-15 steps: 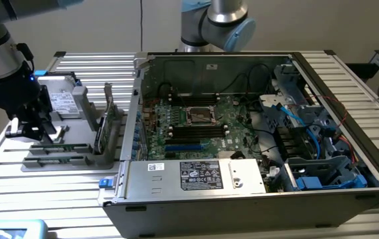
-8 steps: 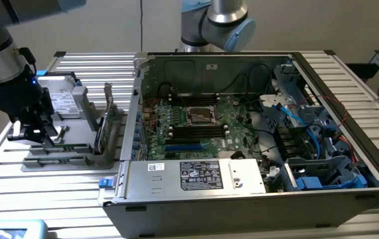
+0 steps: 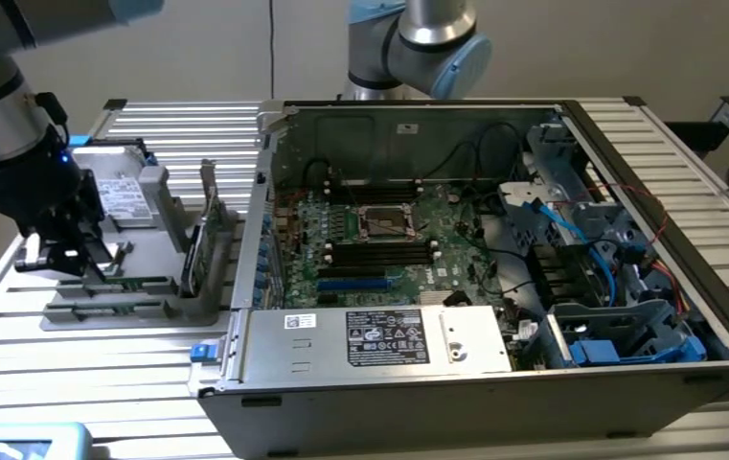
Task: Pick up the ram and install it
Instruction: 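Pick up the ram and move it above insertion slot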
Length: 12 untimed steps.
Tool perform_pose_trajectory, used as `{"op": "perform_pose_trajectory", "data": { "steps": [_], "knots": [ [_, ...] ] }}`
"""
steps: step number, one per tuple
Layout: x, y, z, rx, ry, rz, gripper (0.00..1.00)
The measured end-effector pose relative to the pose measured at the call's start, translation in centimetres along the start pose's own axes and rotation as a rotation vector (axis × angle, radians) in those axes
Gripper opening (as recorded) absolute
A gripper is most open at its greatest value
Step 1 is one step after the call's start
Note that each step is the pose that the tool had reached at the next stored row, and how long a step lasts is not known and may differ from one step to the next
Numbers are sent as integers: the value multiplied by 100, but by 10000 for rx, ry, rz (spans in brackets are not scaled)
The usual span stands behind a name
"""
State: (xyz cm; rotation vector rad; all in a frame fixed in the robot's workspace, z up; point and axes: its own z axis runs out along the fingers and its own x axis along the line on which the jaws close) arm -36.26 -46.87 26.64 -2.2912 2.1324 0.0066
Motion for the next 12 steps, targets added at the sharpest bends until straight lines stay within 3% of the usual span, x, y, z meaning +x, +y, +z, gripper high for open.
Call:
{"op": "perform_pose_trajectory", "data": {
  "steps": [7, 12],
  "knots": [
    [6, -13, 110, 2, -7, 24, 36],
    [7, -13, 198, 1, -8, 482, 36]
  ]
}}
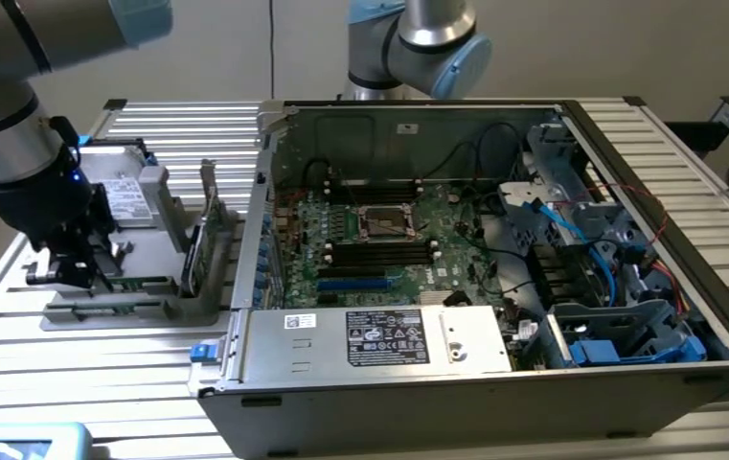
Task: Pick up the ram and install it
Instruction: 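Pick up the ram and move it above insertion slot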
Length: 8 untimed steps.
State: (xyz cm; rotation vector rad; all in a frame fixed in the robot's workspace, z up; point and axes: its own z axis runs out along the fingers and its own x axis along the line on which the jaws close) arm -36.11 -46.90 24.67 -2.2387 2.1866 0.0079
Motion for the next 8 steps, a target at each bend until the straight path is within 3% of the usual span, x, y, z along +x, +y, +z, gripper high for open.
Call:
{"op": "perform_pose_trajectory", "data": {
  "steps": [3, 8],
  "knots": [
    [14, 0, 40, -27, -68, 4, 36],
    [36, 0, 132, -33, -82, 28, 36]
  ]
}}
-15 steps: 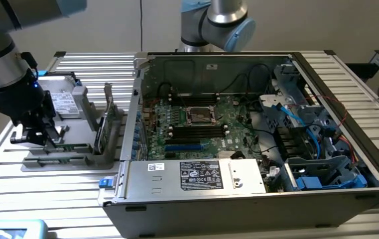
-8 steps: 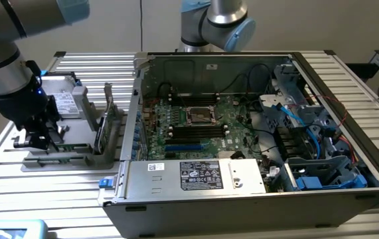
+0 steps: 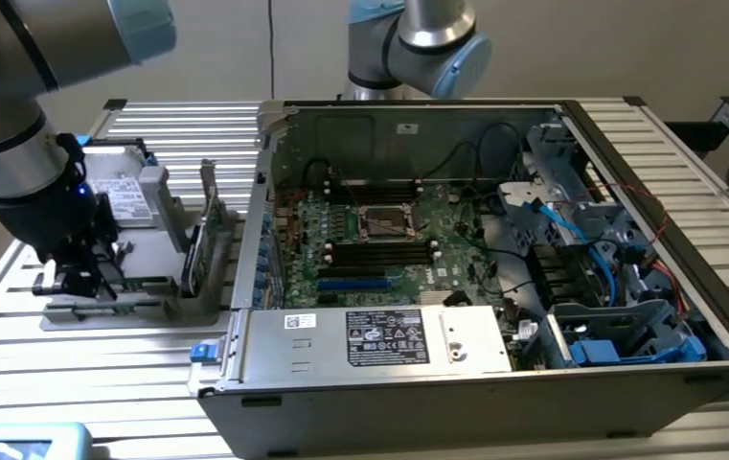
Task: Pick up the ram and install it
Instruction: 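Pick up the ram and move it above insertion slot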
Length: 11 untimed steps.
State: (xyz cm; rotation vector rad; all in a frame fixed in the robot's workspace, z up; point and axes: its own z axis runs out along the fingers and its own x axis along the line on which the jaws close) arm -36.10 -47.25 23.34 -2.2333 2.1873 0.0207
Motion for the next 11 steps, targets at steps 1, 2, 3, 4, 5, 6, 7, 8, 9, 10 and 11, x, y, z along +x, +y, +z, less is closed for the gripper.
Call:
{"op": "perform_pose_trajectory", "data": {
  "steps": [1, 2, 3, 4, 5, 6, 7, 8, 9, 10, 11],
  "knots": [
    [4, 0, 18, -3, 0, 7, 36],
    [6, 0, 36, -6, 1, 16, 36],
    [9, 0, 54, -9, 1, 20, 36],
    [13, 0, 73, -14, 0, 24, 36],
    [17, 0, 90, -19, 1, 29, 36],
    [20, 1, 108, -23, 0, 34, 36],
    [22, 1, 127, -31, 0, 39, 36],
    [24, 1, 144, -39, 1, 43, 36],
    [25, 1, 162, -45, 1, 49, 36],
    [26, 1, 179, -55, -1, 55, 36],
    [27, 1, 195, -70, -1, 63, 36]
  ]
}}
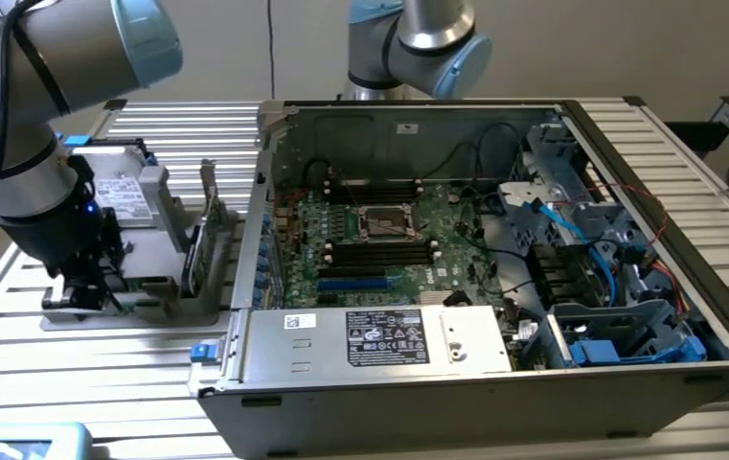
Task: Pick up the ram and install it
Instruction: 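Pick up the ram and move it above insertion slot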
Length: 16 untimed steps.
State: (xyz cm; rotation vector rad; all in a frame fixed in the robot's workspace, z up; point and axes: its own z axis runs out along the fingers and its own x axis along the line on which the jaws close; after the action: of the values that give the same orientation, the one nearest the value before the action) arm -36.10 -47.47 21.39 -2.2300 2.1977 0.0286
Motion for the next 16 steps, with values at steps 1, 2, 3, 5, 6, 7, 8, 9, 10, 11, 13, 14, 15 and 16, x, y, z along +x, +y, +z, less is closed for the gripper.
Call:
{"op": "perform_pose_trajectory", "data": {
  "steps": [1, 2, 3, 5, 6, 7, 8, 9, 10, 11, 13, 14, 15, 16],
  "knots": [
    [0, 0, 16, -11, -1, 7, 36],
    [1, 0, 32, -22, -1, 14, 36],
    [1, 0, 50, -31, -1, 19, 36],
    [2, 0, 86, -53, -1, 30, 36],
    [3, -1, 101, -64, -1, 35, 36],
    [3, -1, 118, -78, -2, 40, 36],
    [3, -1, 132, -97, -2, 45, 36],
    [4, -1, 144, -121, -2, 50, 36],
    [4, -1, 158, -144, -3, 56, 36],
    [4, -1, 169, -166, -3, 64, 36],
    [3, -1, 178, -181, -3, 70, 36],
    [1, -2, 178, -181, -3, 70, 36],
    [1, -2, 178, -181, -3, 70, 36],
    [0, -1, 178, -182, -3, 69, 36]
  ]
}}
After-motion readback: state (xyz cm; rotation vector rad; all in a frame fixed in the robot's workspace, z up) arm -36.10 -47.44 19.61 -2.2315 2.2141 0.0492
